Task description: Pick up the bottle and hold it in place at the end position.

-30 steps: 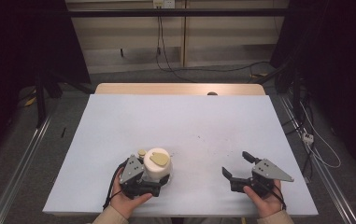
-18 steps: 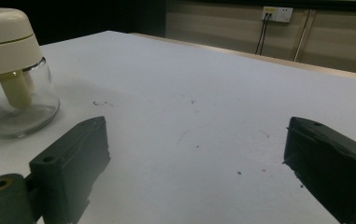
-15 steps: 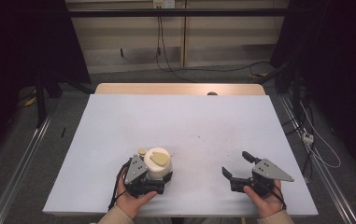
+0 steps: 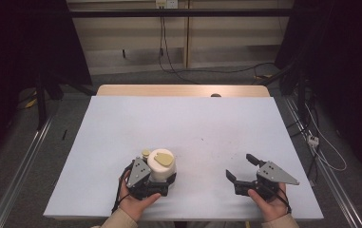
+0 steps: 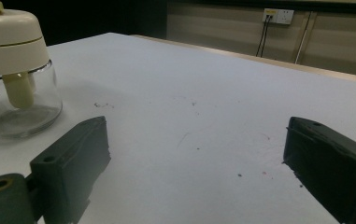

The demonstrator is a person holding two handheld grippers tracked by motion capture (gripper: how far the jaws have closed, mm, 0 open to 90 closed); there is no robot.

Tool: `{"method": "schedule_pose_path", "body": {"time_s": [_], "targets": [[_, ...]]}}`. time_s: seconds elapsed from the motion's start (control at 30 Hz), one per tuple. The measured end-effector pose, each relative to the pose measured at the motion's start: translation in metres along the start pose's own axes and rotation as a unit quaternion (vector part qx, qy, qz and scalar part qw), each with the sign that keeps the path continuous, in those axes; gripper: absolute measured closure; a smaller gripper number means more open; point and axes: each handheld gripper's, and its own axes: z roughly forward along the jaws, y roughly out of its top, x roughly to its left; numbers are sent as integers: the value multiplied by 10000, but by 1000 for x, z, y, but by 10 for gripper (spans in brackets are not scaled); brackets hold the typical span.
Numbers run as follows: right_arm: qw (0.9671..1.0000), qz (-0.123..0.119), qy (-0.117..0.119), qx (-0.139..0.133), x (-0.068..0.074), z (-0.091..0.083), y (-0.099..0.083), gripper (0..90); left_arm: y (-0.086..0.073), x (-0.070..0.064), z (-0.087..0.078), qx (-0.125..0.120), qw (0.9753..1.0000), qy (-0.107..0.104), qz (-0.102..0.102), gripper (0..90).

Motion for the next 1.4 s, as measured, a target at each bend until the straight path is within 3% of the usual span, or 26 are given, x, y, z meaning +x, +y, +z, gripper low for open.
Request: {"method": "schedule_pose_path", "body": {"time_s": [0.43, 0.97, 1.4], "targets": [[10000, 0, -2, -31, 0, 0, 0, 63, 4, -2, 1, -210, 9998, -35, -43, 50], [10000, 7, -16, -43, -1, 0, 0, 63, 14, 11, 4, -401, 9991, 102, -111, 50], [10000, 6, 0, -47, -1, 0, 1, 63, 20, 18, 14, -423, 9989, 135, -169, 50]]}}
